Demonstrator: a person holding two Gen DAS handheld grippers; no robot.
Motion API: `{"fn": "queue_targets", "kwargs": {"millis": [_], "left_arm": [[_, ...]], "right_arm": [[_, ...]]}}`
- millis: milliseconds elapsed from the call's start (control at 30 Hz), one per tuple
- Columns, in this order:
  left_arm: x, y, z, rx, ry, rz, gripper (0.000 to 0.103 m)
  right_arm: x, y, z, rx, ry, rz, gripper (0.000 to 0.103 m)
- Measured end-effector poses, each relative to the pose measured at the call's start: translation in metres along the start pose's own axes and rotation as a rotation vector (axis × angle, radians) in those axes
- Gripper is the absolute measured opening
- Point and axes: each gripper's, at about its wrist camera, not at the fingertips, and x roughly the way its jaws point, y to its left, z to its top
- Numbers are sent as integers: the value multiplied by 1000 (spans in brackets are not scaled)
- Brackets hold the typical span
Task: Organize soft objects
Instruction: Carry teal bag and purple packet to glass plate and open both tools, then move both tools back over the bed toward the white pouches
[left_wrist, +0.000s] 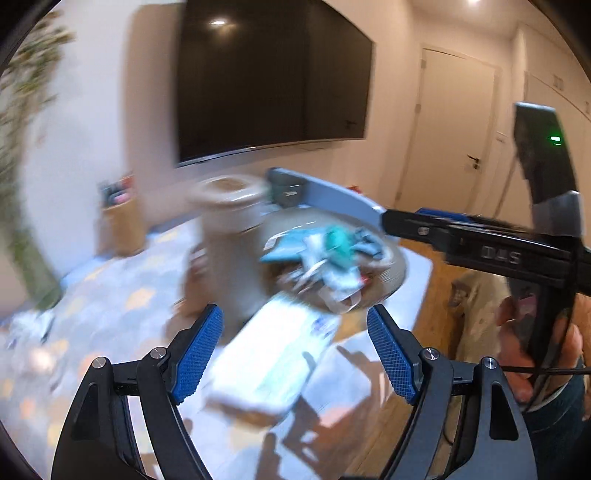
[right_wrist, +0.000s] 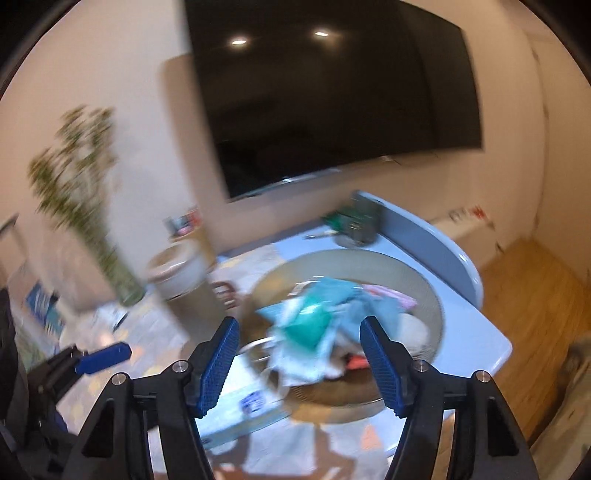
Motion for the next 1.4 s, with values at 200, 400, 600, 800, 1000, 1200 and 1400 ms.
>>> {"fn": "queue_targets", "kwargs": {"millis": [200, 400, 600, 800, 1000, 1200, 1400], "left_arm": [[-60, 79, -43, -114, 3, 167, 82], [-94, 177, -97, -252, 39, 414, 88], [-75, 254, -154, -316, 163, 608, 88], [-59, 299, -184, -436, 193, 595, 88], [-67, 298, -189, -479, 156, 557, 88], [-59, 299, -192, -487, 201, 552, 88], [-47, 297, -192, -457, 262, 575, 90]], "right_arm": [[-1, 102, -20, -167, -12, 101, 81], [37, 202, -47, -298, 62, 220, 88], [117, 277, -82, -404, 170, 256, 88], [183, 299, -108, -400, 258, 264, 88], [210, 299, -116, -384, 334, 235, 88], [230, 294, -118, -349, 407, 160, 94], [235, 297, -120, -362, 424, 138, 103]]}}
